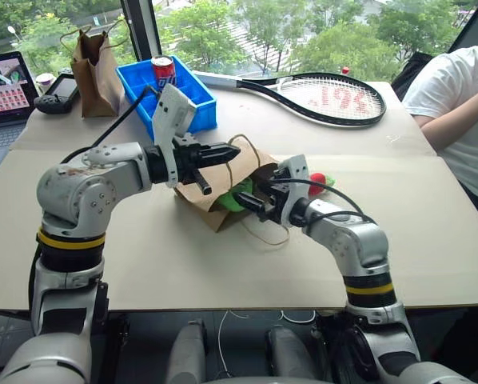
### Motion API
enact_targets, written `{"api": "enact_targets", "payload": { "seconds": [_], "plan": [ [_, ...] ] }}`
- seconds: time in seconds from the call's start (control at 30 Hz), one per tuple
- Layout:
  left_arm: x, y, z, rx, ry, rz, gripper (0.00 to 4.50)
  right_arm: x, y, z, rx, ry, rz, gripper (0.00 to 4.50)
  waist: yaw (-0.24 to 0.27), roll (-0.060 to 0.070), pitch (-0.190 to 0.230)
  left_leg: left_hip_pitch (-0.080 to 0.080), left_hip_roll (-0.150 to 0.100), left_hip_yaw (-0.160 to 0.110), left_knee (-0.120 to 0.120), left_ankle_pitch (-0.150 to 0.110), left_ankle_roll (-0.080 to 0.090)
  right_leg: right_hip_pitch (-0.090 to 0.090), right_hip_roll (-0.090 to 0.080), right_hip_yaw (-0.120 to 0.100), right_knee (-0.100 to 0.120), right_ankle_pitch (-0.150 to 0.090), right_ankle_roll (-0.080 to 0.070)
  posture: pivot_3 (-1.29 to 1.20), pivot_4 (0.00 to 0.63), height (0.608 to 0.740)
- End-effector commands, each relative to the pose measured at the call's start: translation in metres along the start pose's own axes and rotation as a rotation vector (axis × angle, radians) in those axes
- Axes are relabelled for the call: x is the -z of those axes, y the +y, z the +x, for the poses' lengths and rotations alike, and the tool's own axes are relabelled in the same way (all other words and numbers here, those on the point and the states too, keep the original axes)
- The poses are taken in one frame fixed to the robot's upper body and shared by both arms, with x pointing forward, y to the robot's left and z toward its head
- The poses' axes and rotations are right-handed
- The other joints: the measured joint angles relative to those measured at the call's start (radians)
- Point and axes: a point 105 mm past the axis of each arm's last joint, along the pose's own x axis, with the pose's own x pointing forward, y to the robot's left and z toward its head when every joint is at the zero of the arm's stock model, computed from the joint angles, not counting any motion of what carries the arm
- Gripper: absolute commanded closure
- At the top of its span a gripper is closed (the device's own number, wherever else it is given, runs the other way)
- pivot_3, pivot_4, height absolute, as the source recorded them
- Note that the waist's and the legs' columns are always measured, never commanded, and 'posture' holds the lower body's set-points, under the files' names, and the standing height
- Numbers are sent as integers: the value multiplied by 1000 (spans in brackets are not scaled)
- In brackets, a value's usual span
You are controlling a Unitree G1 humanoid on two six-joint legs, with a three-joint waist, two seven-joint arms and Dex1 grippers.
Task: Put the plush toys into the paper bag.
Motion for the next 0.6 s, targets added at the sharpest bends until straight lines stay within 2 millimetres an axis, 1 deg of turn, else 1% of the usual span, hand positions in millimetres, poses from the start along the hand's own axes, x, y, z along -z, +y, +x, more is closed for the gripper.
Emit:
{"api": "enact_targets", "payload": {
  "seconds": [0.03, 0.07, 0.1, 0.17, 0.2, 0.23, 0.3, 0.37, 0.43, 0.5, 0.6],
  "plan": [
    [-10, -2, -2, 0, -36, 40, 4500, -16, -4, -34, -11, 12, -71, 46, 2, 0, 0, 0, 0, 0, 0, 0, 0, 0, 0, 0, 0, 0, 0, 0, 150, 731],
    [-10, -2, -2, 0, -37, 40, 4500, -17, -15, -43, 35, 37, -105, 46, 3, 0, 0, 0, 0, 0, 0, 0, 0, 0, 0, 0, -1, 0, 0, 0, 150, 731],
    [-11, -3, -2, 0, -41, 38, 4500, -19, -34, -54, 111, 60, -157, 46, 8, 0, 0, 0, 0, 0, 0, 0, 0, 0, 0, 0, -1, 0, -1, 0, 150, 731],
    [-11, -3, -2, 0, -45, 36, 4500, -25, -63, -66, 222, 64, -192, 46, 9, 0, 0, 0, -1, 2, 1, -1, -2, 1, -2, 0, -2, -3, -5, 0, 150, 731],
    [-11, -3, -2, 0, -46, 35, 4500, -27, -77, -69, 270, 66, -204, 46, 8, 0, 0, 0, -1, 3, 1, -3, -5, 1, -2, 0, -3, -3, -6, 0, 150, 731],
    [-11, -4, -1, 1, -47, 33, 4500, -28, -93, -68, 316, 57, -203, 46, 6, 0, 0, 0, -1, 3, 1, -3, -5, 2, -3, 0, -4, -3, -6, 0, 150, 731],
    [-10, -4, -1, 2, -48, 30, 4500, -25, -116, -62, 382, 56, -216, 46, -1, 0, 0, 1, -1, 3, 2, -2, -3, 1, -2, 0, -4, -3, -6, 0, 150, 731],
    [-11, -4, -1, 2, -48, 29, 4500, -20, -130, -54, 405, 64, -226, 46, -10, 0, 0, 2, -1, 3, 1, 0, 1, 1, -2, 0, -3, 0, -1, 0, 150, 731],
    [-11, -4, 0, 1, -50, 30, 4500, -14, -138, -42, 399, 67, -211, 46, -14, 0, 0, 2, -1, 2, 0, 1, 1, 2, -1, 1, -3, 1, 0, 0, 150, 731],
    [-13, -4, -2, -5, -54, 34, 4500, -2, -146, -26, 406, 67, -175, 46, -20, 0, 0, 2, -1, 1, 0, 1, 1, 2, 0, 1, -3, 0, 0, 0, 150, 731],
    [-14, -4, -5, -19, -54, 37, 4500, 17, -149, -15, 400, 99, -148, 737, -23, 0, 0, 1, -1, 0, -1, 1, 1, 2, 0, 1, -3, 0, 1, 0, 150, 731]
  ]
}}
